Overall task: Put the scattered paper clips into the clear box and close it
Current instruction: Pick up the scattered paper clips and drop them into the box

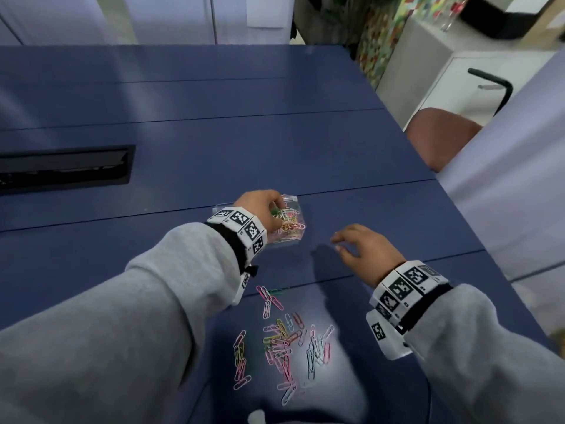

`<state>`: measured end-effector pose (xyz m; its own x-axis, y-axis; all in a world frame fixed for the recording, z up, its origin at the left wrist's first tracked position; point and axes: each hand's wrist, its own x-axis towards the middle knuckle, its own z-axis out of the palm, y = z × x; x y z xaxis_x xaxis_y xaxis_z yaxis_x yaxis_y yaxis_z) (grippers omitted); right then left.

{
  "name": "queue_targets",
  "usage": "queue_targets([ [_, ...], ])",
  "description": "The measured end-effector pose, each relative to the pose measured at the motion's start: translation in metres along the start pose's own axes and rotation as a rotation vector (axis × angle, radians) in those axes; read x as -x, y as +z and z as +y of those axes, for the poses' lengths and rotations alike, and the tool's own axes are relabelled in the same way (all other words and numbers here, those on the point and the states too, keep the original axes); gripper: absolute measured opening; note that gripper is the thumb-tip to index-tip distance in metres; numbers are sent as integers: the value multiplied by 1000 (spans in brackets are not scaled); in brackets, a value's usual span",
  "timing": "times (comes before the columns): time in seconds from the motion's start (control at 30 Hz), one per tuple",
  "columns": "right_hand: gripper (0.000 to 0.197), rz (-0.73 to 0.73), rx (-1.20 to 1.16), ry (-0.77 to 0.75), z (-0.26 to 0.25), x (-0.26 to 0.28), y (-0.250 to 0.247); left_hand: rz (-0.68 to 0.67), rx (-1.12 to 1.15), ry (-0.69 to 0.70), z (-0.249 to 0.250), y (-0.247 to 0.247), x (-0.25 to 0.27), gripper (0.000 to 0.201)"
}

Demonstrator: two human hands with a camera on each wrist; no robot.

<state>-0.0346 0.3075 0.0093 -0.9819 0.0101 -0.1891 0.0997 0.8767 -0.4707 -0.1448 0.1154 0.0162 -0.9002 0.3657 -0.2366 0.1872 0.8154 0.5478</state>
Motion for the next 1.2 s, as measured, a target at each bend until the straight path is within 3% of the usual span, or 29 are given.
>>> queue_targets([
  [0.17,38,-352,154,-12,5,31,28,80,138,5,-13,-5,35,19],
  [0.27,56,-488,211,-35,1,47,44,-6,90,20,-28,-3,70,18],
  [0.37,74,-526,236,-47,-5,64,57,-206,-94,-12,-49,10,107,27],
  [0.47,81,-550,297,-104,-13,80,68,-384,-236,-38,-71,29,136,50],
  [0.57,74,-538,329,-167,-19,89,76,-484,-272,-67,-82,46,156,79],
  [0.67,60,-515,295,-184,-21,90,81,-488,-313,-2,-81,61,166,91],
  [0.73,49,-482,244,-199,-22,89,84,-471,-337,40,-78,68,168,83],
  [0.83,37,-437,206,-188,-25,88,89,-424,-322,68,-74,74,167,55],
  [1.03,26,-432,251,-132,-30,80,96,-409,-336,13,-66,77,161,17],
  [1.2,16,-490,192,-87,-29,72,96,-427,-384,13,-63,77,159,21],
])
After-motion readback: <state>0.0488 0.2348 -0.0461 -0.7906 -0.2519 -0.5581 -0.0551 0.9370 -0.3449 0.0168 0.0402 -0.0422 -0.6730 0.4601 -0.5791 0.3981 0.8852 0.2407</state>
